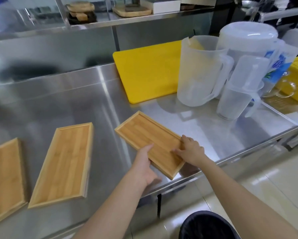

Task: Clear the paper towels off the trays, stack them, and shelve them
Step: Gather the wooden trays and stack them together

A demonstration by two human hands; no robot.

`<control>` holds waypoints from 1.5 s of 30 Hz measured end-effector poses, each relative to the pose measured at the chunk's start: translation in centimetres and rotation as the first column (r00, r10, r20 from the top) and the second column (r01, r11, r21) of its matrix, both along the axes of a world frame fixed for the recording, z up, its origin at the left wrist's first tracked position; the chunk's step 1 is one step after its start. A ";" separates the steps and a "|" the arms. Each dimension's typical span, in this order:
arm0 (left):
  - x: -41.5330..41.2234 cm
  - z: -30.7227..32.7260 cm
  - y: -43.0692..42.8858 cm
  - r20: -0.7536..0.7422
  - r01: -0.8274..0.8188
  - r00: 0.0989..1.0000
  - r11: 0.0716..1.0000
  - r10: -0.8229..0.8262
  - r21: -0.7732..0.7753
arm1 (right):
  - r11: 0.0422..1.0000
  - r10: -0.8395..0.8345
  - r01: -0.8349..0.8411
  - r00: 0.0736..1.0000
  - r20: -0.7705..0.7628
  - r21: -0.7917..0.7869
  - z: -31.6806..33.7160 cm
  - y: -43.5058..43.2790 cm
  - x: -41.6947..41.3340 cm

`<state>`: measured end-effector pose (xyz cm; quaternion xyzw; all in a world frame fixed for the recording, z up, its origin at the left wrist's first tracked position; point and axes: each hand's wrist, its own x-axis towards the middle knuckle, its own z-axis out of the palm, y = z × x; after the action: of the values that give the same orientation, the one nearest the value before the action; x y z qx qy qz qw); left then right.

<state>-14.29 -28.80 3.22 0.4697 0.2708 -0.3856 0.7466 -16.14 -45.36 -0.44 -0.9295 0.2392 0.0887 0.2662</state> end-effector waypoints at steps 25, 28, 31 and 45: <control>2.4 1.8 7.7 0.429 -0.134 0.892 0.821 -0.145 0.556 | 0.828 -0.094 0.033 0.992 0.080 0.559 5.9 5.6 3.7; 3.2 2.9 9.3 0.419 -0.156 0.902 0.826 -0.103 0.541 | 0.787 -0.117 0.043 0.990 0.081 0.615 6.9 6.7 3.7; 3.7 3.7 10.3 0.423 -0.159 0.900 0.821 -0.108 0.549 | 0.792 -0.112 0.030 0.989 0.097 0.610 7.2 7.4 3.4; 6.3 1.1 27.4 0.324 -0.229 0.522 0.237 -0.789 0.944 | 0.940 0.143 -0.199 0.967 0.210 0.277 4.9 23.7 5.8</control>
<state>-8.02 -1.37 4.37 0.9663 -0.0289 -0.0486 0.2511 -10.32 -21.67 4.41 -0.9007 0.1152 0.0589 0.4148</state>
